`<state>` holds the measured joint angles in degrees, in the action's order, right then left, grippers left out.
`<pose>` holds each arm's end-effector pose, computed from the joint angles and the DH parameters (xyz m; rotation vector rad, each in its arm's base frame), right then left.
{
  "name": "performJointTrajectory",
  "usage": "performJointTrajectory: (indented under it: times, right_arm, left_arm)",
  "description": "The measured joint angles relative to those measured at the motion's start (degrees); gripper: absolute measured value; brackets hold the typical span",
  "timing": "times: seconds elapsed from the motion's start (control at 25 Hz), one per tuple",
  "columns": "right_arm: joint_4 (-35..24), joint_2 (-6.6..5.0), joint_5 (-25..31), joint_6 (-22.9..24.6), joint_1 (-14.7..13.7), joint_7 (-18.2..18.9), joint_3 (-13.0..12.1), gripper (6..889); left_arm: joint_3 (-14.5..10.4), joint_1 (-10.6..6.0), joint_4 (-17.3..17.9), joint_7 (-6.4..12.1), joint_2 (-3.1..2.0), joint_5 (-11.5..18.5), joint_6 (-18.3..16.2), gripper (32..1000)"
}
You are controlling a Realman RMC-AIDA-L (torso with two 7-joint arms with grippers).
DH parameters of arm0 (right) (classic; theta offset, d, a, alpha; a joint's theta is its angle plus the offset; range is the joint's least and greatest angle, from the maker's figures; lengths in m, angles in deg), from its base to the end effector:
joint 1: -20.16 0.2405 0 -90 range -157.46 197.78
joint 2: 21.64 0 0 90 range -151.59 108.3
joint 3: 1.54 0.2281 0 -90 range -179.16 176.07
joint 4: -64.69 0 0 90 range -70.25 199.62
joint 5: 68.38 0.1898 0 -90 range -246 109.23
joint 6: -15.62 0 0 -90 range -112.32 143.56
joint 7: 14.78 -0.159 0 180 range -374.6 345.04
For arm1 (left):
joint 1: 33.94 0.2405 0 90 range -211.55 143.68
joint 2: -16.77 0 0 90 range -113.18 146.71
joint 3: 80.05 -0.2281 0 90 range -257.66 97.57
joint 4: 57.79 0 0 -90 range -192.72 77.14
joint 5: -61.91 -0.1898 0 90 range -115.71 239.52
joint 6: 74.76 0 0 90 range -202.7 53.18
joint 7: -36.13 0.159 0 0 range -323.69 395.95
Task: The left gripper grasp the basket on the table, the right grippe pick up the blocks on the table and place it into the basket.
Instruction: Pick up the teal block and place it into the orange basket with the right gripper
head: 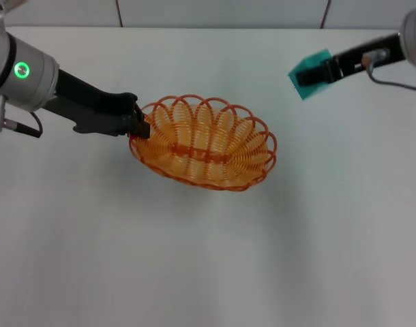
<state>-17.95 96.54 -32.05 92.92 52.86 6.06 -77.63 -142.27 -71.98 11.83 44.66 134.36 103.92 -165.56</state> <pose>0.1464 0.3589 0.0259 -2.3586 1.0693 -0.0529 -0.1667 0.3447 0.0255 -2.2372 -1.7630 -0.0043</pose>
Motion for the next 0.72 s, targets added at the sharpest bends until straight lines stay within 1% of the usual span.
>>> performJointTrajectory:
  times: [0.08,0.2,0.28,0.44,0.6,0.72]
  right_arm:
    - [-3.20,0.02,0.76,0.78,-0.41,0.02,-0.93,520]
    - [-7.29,0.02,1.94,1.56,-0.88,0.23,-3.27,520]
    - [-10.01,0.03,2.36,2.08,-1.13,0.46,-5.48,519]
    - [-14.95,-0.01,4.25,2.70,-1.42,1.87,-10.79,518]
    - [-17.33,-0.06,5.01,3.38,-1.47,2.95,-15.34,520]
    - [-17.75,-0.05,4.80,3.72,-1.16,2.62,-17.86,520]
  left_arm:
    - [0.00,-0.01,-0.26,0.00,0.00,0.00,0.03,98]
    - [0.00,-0.07,-0.59,0.07,0.00,0.00,0.09,98]
    - [0.00,-0.11,-0.59,0.09,0.00,0.00,0.10,98]
    - [0.00,-0.19,-0.62,0.14,0.00,0.00,0.11,98]
    - [0.00,-0.19,-0.63,0.16,0.00,0.00,0.11,98]
    - [0.00,-0.29,-0.63,0.17,0.00,0.00,0.11,98]
